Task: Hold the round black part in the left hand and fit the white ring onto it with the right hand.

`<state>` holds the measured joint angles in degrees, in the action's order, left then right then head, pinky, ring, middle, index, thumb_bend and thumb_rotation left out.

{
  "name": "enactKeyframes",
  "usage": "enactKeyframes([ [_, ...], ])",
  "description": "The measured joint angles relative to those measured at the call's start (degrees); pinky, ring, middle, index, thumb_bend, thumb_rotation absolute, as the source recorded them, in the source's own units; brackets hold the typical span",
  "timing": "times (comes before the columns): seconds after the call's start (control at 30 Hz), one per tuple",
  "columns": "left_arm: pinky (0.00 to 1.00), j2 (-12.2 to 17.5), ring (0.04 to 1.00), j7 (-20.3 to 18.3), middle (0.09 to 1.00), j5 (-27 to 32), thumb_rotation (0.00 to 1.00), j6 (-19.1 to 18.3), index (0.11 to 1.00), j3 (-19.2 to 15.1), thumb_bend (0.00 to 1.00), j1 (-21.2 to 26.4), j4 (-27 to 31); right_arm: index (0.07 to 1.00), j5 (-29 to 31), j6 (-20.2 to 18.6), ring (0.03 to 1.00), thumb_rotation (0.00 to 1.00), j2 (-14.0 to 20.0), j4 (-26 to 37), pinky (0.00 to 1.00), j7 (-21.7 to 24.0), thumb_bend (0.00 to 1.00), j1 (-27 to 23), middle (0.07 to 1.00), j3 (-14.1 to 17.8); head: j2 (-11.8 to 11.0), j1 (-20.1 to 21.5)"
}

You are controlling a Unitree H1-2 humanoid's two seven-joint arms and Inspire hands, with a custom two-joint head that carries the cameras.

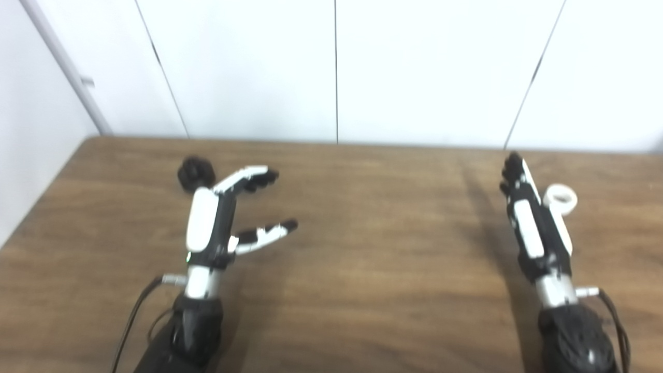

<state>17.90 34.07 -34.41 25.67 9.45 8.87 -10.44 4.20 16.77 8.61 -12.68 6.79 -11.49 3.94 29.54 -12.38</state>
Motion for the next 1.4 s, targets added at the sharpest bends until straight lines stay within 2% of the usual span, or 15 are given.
enactKeyframes([
  [0.13, 0.69, 1.2, 0.786, 6.5, 0.786, -5.5, 0.23, 0.0, 0.768, 0.7, 0.83, 1.8, -2.3, 1.000, 0.5, 0.9, 1.000, 0.88, 0.1, -0.9, 1.00, 0.1, 0.41, -0.3, 1.000, 0.1, -1.0, -1.1],
  [0.33, 0.84, 3.6, 0.888, 12.8, 0.879, -12.1, 0.25, 0.2, 0.862, 0.8, 0.85, 4.5, -7.0, 1.000, 0.3, 1.6, 1.000, 0.90, 0.3, -1.6, 1.00, 0.1, 0.36, -0.9, 1.000, 0.0, -2.0, -1.4],
  [0.47, 0.87, 6.1, 0.912, 14.9, 0.890, -15.2, 0.27, 0.2, 0.872, 0.4, 0.86, 5.8, -10.3, 1.000, 0.0, 2.0, 1.000, 0.89, 0.4, -1.8, 1.00, 0.1, 0.35, -1.0, 1.000, -0.1, -2.4, -2.1],
  [0.57, 0.90, 7.2, 0.940, 15.2, 0.922, -15.6, 0.32, -0.4, 0.888, -0.7, 0.86, 6.3, -12.0, 1.000, 0.0, 2.6, 1.000, 0.89, 0.4, -2.0, 1.00, 0.1, 0.36, -1.0, 1.000, -0.1, -2.4, -2.1],
  [0.6, 0.91, 7.3, 0.947, 15.1, 0.932, -15.6, 0.34, -1.1, 0.896, -1.2, 0.86, 6.4, -12.4, 1.000, 0.0, 2.9, 1.000, 0.89, 0.4, -2.1, 1.00, 0.1, 0.36, -1.1, 1.000, -0.1, -2.6, -3.3],
  [0.7, 0.97, 7.1, 0.970, 13.9, 0.961, -14.2, 0.37, -3.1, 0.930, -3.0, 0.89, 6.9, -13.9, 1.000, 0.0, 3.0, 1.000, 0.89, 0.5, -2.3, 1.00, 0.1, 0.39, -1.2, 1.000, -0.1, -2.9, -4.1],
  [0.9, 1.00, 6.5, 0.999, 11.9, 0.999, -6.5, 0.34, -4.7, 0.997, -8.0, 0.90, 9.8, -19.8, 1.000, 0.4, 3.1, 1.000, 0.86, 0.6, -3.0, 0.98, 0.1, 0.38, -1.5, 1.000, 0.0, -3.3, -4.8],
  [0.97, 1.00, 6.5, 1.000, 10.1, 1.000, -3.7, 0.36, -6.0, 1.000, -9.6, 0.92, 10.8, -21.6, 1.000, 0.5, 3.1, 1.000, 0.86, 0.6, -3.0, 0.99, 0.2, 0.39, -1.6, 1.000, 0.0, -3.3, -5.1],
  [1.13, 1.00, 6.8, 1.000, 2.7, 1.000, 1.6, 0.41, -10.3, 1.000, -11.1, 0.99, 11.2, -22.5, 1.000, 1.3, 3.3, 1.000, 0.86, 0.9, -3.6, 1.00, 0.5, 0.39, -1.9, 1.000, 0.1, -3.5, -6.0],
  [1.27, 1.00, 7.5, 1.000, -2.6, 1.000, 5.7, 0.41, -12.2, 1.000, -12.1, 1.00, 12.2, -25.2, 1.000, 1.1, 3.3, 1.000, 0.87, 1.2, -3.7, 1.00, 0.4, 0.38, -2.0, 0.997, 0.1, -3.3, -6.2],
  [1.4, 1.00, 8.8, 1.000, -9.9, 1.000, 10.2, 0.41, -15.9, 1.000, -13.0, 1.00, 12.5, -26.3, 1.000, 0.5, 3.3, 1.000, 0.88, 1.3, -3.6, 0.99, 0.3, 0.36, -1.9, 1.000, 0.0, -2.8, -6.0],
])
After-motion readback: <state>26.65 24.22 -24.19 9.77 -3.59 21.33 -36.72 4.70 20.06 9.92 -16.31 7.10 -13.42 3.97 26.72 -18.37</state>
